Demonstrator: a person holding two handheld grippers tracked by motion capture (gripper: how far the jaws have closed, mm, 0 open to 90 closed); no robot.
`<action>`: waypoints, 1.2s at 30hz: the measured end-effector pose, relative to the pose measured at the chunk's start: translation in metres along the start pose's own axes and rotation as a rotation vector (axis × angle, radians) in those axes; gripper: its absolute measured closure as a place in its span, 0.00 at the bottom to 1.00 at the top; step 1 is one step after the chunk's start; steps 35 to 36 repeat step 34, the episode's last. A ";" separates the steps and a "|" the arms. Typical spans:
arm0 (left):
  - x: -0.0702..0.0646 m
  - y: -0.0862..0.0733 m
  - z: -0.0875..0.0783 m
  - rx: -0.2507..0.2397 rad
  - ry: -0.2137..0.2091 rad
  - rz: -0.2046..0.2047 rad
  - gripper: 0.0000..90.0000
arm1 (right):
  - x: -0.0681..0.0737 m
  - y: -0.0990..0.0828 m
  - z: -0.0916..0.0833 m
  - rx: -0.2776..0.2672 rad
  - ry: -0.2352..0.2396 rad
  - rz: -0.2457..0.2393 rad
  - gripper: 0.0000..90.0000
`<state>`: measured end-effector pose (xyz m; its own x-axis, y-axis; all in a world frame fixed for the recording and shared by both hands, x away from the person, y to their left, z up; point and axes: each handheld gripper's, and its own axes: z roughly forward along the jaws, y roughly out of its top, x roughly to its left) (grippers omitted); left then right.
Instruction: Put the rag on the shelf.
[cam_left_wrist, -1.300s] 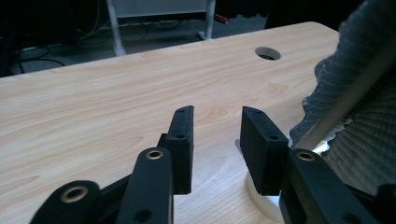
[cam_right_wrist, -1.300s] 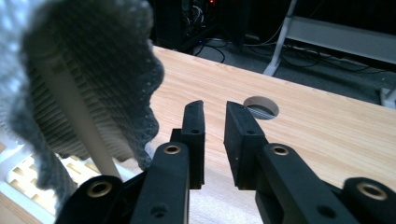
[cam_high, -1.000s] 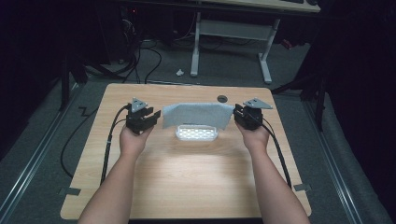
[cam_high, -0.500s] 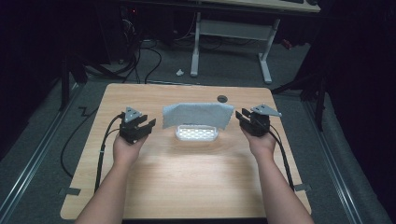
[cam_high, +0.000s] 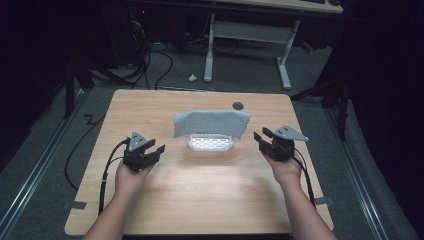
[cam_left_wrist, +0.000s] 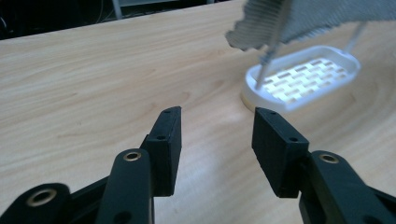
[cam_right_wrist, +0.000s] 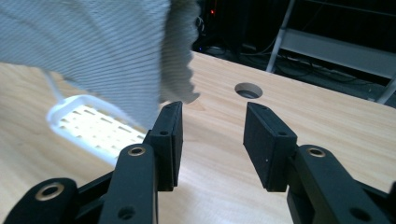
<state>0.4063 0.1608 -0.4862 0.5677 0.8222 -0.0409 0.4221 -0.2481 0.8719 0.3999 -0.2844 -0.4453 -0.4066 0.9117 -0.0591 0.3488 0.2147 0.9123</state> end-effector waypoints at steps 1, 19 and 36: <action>-0.003 -0.003 -0.005 -0.001 -0.008 -0.001 0.58 | 0.002 -0.002 -0.004 0.003 0.004 0.002 0.64; -0.124 -0.061 -0.048 0.162 -0.202 0.161 0.52 | 0.096 -0.093 -0.065 0.081 0.113 -0.040 0.48; -0.099 -0.066 -0.046 0.140 -0.163 0.079 0.48 | 0.089 -0.098 -0.059 0.136 0.151 -0.074 0.46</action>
